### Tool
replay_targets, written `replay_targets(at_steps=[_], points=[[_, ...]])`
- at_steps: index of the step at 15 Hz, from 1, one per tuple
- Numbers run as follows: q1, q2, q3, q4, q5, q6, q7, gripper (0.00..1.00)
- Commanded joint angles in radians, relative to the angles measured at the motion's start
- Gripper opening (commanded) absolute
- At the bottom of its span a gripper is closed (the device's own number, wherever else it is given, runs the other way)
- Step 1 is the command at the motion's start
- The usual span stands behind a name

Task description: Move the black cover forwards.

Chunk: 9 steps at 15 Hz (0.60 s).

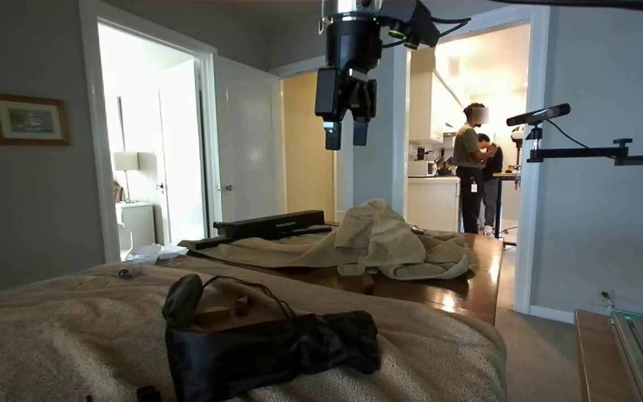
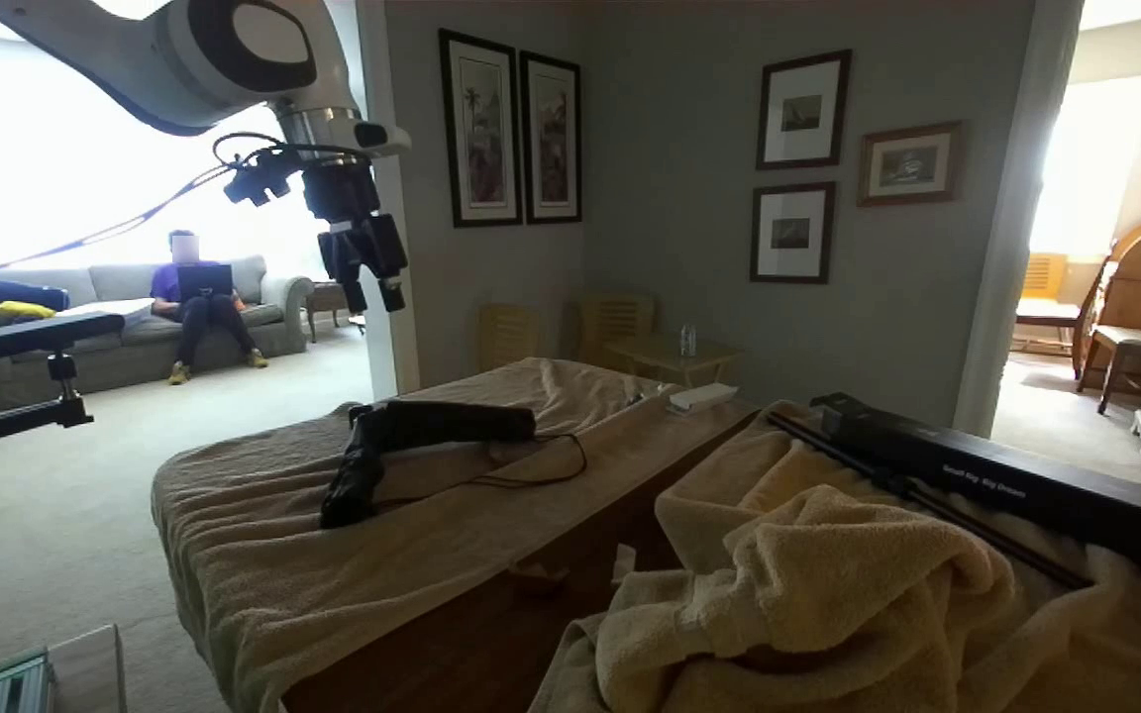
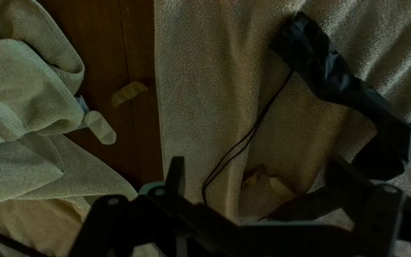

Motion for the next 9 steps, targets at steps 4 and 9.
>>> replay_targets(at_steps=[4, 9], points=[[0.089, 0.357, 0.005, 0.261, 0.001, 0.111, -0.04, 1.0], [0.19, 0.593, -0.011, 0.486, -0.007, 0.069, -0.029, 1.0]])
